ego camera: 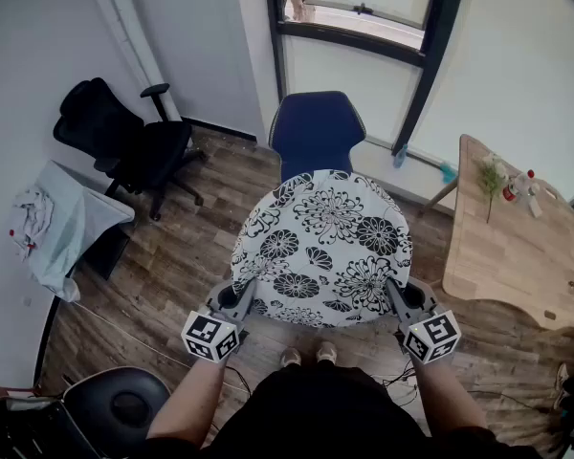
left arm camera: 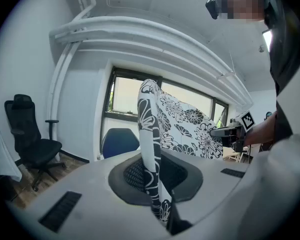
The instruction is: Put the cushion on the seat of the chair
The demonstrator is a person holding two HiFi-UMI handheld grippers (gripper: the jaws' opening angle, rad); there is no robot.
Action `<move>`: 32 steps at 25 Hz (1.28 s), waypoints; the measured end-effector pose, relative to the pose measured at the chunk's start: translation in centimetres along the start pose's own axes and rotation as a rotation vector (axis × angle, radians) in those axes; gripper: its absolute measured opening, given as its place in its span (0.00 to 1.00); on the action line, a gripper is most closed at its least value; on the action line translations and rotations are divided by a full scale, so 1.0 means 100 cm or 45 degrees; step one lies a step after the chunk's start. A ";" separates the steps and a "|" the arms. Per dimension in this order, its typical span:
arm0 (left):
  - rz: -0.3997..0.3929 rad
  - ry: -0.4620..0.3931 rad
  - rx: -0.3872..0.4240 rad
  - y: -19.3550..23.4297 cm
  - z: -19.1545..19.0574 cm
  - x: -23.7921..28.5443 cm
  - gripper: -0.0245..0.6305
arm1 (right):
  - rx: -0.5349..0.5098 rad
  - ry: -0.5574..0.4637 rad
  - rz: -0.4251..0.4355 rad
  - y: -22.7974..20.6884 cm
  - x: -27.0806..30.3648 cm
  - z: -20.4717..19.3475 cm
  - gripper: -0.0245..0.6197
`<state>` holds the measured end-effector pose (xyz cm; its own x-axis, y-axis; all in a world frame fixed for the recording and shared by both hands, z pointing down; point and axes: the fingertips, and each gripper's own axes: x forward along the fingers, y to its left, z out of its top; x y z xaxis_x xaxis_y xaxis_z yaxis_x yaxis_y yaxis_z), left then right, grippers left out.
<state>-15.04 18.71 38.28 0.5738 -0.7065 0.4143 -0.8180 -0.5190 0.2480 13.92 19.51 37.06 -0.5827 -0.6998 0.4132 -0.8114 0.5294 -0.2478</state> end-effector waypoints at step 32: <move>0.031 -0.090 0.088 -0.078 -0.040 -0.060 0.06 | -0.071 -0.098 0.018 0.041 -0.087 -0.017 0.11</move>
<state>-12.25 28.90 37.41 0.5572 -0.7501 0.3564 -0.8284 -0.5317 0.1762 15.73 28.54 33.91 -0.5975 -0.7257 0.3411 -0.8006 0.5637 -0.2033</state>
